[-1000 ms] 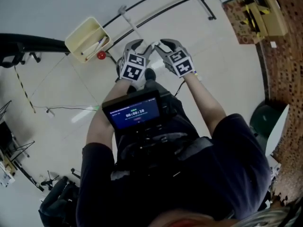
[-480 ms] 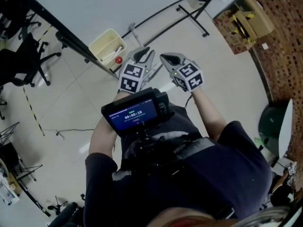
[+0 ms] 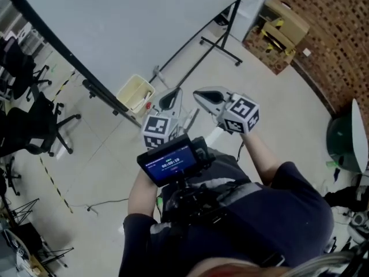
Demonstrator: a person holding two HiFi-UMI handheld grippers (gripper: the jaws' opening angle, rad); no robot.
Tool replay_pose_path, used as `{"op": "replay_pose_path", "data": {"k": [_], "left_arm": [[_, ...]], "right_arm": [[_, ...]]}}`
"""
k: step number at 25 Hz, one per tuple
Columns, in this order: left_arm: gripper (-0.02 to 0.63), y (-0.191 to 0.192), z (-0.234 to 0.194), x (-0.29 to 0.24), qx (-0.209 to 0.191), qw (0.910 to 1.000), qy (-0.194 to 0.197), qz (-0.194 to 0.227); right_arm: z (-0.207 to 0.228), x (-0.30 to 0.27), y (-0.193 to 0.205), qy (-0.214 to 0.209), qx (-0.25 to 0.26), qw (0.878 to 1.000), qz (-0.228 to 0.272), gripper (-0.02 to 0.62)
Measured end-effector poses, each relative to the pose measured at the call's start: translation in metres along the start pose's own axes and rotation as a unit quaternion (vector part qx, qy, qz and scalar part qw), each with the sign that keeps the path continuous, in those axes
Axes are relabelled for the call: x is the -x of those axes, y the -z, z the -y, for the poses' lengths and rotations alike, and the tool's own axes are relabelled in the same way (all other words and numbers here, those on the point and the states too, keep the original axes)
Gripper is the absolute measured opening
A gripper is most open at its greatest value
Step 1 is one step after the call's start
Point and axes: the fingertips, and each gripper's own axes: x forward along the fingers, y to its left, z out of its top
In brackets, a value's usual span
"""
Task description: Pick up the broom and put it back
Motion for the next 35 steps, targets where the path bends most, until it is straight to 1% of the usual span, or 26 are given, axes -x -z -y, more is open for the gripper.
{"op": "replay_pose_path", "data": {"k": [3,6,8,11,14,16,22,27,32,35], "left_arm": [[0.009,-0.014,0.009,0.009,0.004,0.9997,0.018,0.015],[0.009,-0.025,0.034,0.006,0.022,0.9976,0.066,0.005],[0.009,-0.031,0.042,0.010,0.027,0.9966,0.077,0.003],[0.009,-0.048,0.054,0.008,0.005,0.9972,0.074,0.006],[0.009,-0.064,0.077,-0.001,-0.023,0.9969,0.075,0.009],[0.009,-0.067,0.096,-0.005,-0.033,0.9963,0.079,0.005],[0.009,-0.069,0.158,-0.028,-0.040,0.9959,0.081,-0.001],[0.009,-0.059,0.215,-0.037,-0.041,0.9948,0.092,-0.014],[0.009,-0.054,0.263,-0.048,-0.059,0.9943,0.086,-0.024],[0.009,-0.051,0.282,-0.049,-0.064,0.9947,0.075,-0.029]], "right_arm": [[-0.009,0.021,-0.009,0.000,-0.025,0.999,0.026,0.008],[-0.015,0.054,-0.012,0.009,-0.034,0.999,0.030,0.008],[-0.020,0.067,-0.018,0.009,-0.045,0.997,0.055,0.008],[-0.013,0.089,-0.024,0.016,-0.048,0.995,0.085,0.008],[-0.003,0.118,-0.024,0.022,-0.053,0.994,0.098,0.008],[-0.001,0.135,-0.021,0.026,-0.062,0.992,0.108,0.008],[0.006,0.194,-0.008,0.032,-0.057,0.991,0.114,0.009],[0.006,0.247,0.010,0.037,-0.061,0.989,0.128,0.009],[0.008,0.296,0.027,0.032,-0.066,0.988,0.135,0.008],[0.008,0.314,0.037,0.023,-0.069,0.988,0.134,0.008]]}}
